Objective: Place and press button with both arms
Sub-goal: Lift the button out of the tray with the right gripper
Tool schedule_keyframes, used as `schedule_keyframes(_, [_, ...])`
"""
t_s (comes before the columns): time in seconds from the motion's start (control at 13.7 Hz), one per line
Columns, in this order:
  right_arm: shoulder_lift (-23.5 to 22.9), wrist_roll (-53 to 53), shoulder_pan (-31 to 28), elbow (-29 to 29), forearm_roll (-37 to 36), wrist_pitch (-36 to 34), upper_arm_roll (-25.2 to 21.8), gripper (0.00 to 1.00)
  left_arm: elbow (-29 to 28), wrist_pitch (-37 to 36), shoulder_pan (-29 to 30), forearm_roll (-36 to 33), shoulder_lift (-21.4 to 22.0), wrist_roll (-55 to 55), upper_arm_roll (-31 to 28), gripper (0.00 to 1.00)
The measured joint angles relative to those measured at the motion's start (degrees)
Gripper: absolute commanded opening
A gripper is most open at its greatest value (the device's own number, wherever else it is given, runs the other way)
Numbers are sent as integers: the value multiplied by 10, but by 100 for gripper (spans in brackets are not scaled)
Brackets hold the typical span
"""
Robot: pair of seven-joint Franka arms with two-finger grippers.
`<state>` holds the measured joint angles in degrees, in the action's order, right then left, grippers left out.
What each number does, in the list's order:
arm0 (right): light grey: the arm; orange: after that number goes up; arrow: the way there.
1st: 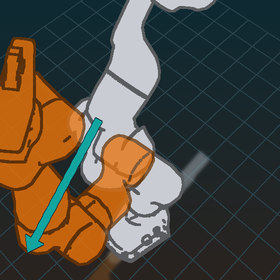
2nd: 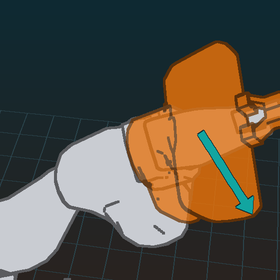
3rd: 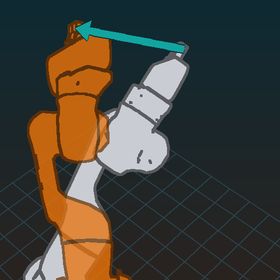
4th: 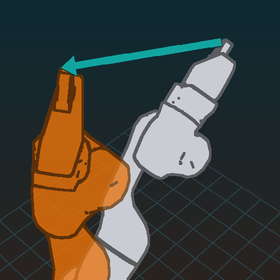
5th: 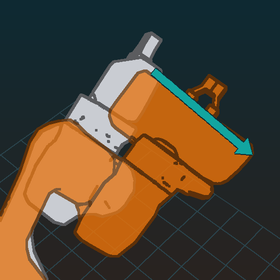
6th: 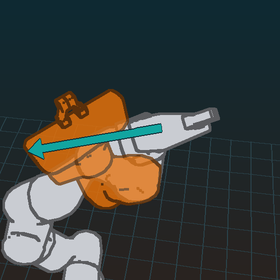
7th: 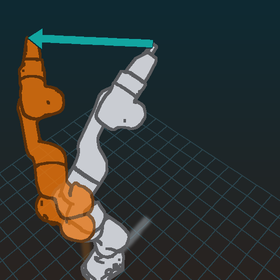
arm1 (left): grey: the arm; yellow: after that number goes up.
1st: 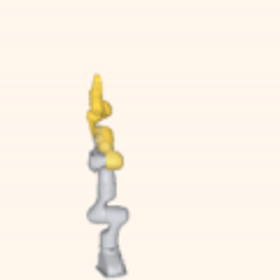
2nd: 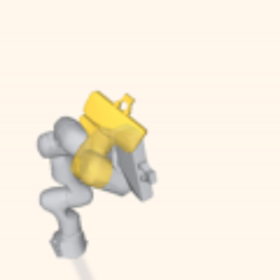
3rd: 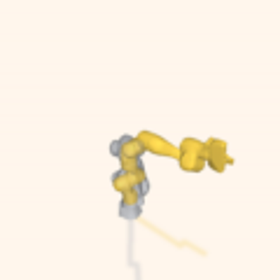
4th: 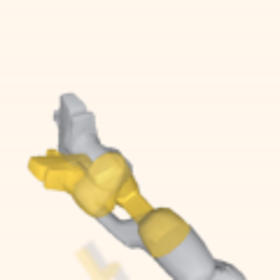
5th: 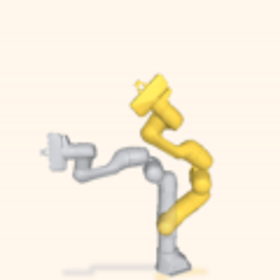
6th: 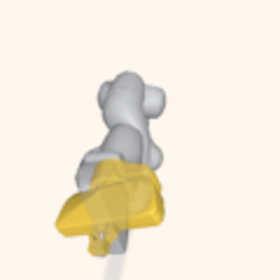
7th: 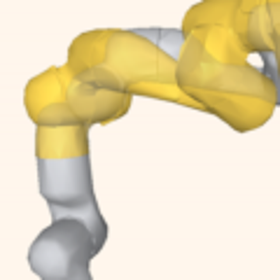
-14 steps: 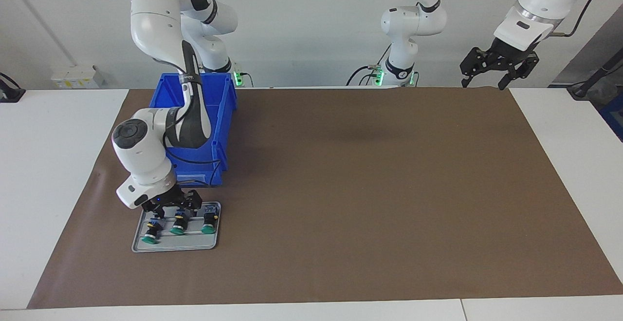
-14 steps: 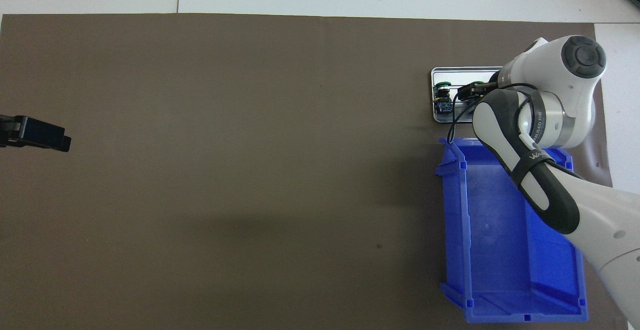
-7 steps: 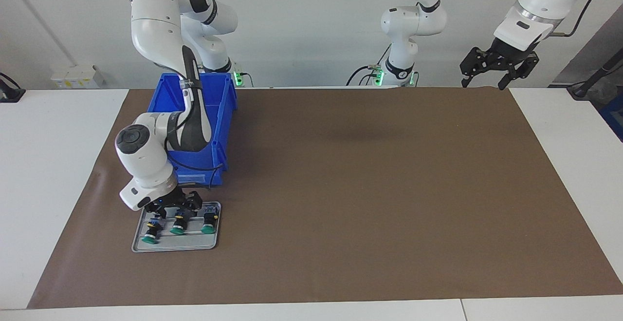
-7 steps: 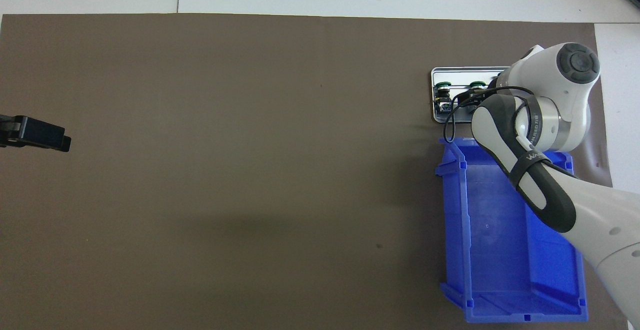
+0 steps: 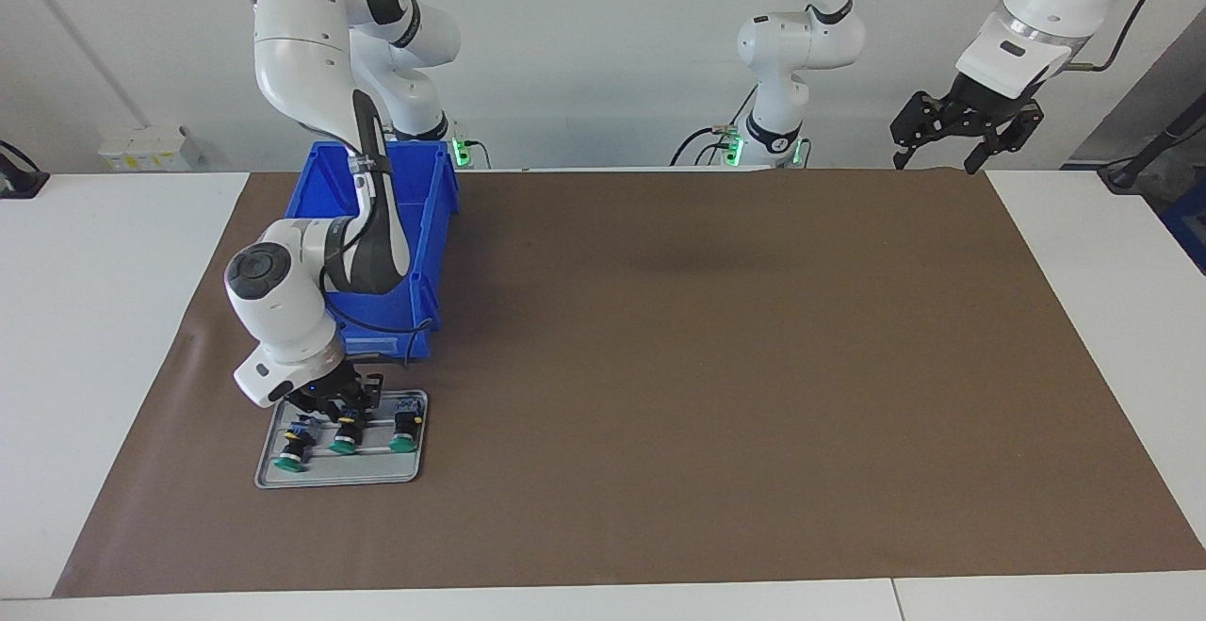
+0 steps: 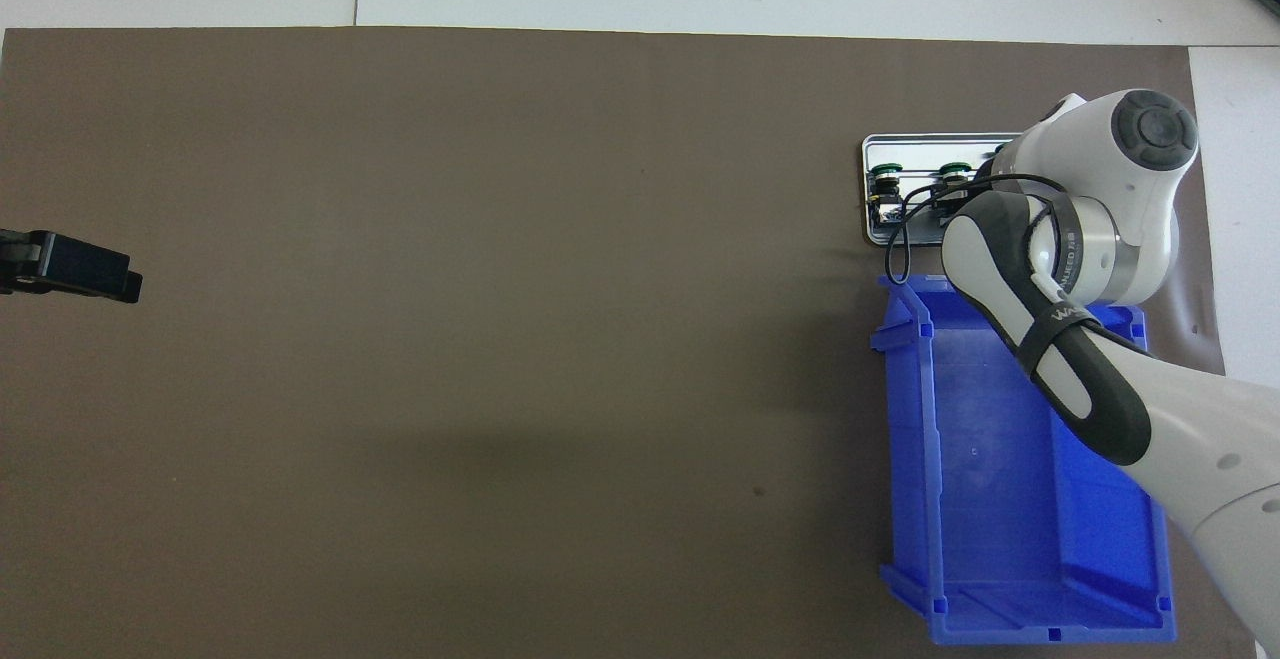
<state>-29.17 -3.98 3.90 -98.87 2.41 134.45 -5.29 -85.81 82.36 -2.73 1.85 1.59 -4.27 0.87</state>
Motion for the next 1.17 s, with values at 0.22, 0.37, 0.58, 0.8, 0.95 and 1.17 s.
schedule_keyframes(0.22, [3,18,3,29,10,-6,0,0,0,0,0,0,0,0,0,100])
schedule_keyframes(0.37, [9,69,6,77,10,-69,0,0,0,0,0,0,0,0,0,100])
schedule_keyframes(0.58, [19,205,24,166,10,-195,0,0,0,0,0,0,0,0,0,100])
schedule_keyframes(0.8, [23,352,51,211,10,-240,0,0,0,0,0,0,0,0,0,100])
schedule_keyframes(0.95, [23,489,84,218,10,-243,1,0,0,0,0,0,0,0,0,100])
schedule_keyframes(1.17, [23,716,160,220,6,-238,2,0,0,0,0,0,0,0,0,100])
